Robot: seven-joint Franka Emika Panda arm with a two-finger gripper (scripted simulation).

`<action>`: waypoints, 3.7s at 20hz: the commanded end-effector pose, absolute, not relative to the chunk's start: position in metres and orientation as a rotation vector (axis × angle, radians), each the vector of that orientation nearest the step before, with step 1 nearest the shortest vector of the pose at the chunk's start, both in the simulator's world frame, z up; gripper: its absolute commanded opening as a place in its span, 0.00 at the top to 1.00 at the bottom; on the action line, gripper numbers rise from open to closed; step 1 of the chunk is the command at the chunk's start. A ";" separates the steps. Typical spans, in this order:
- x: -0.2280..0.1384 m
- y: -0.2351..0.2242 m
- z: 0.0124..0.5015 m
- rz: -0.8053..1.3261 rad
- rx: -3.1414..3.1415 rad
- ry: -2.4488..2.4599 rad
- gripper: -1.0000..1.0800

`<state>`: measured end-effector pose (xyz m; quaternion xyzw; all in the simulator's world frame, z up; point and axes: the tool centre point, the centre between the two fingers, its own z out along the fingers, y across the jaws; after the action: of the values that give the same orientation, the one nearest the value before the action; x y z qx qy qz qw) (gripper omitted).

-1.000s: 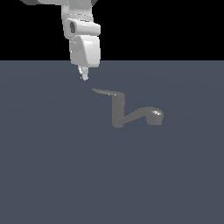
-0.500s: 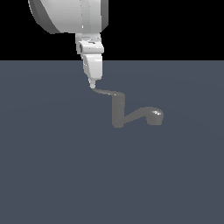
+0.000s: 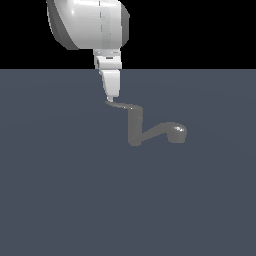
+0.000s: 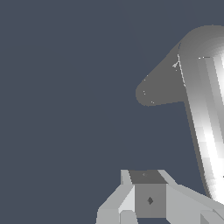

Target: Turn on the faucet by rotating a designated handle.

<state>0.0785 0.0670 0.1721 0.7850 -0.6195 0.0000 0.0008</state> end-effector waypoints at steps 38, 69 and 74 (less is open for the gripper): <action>0.003 0.060 0.175 0.006 2.473 -1.945 1.00; -0.044 -0.047 0.174 0.002 2.471 -1.942 1.00; -0.044 -0.073 0.173 0.000 2.466 -1.946 1.00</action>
<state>-0.0413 -0.0418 0.1759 0.7993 -0.6009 0.0005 -0.0028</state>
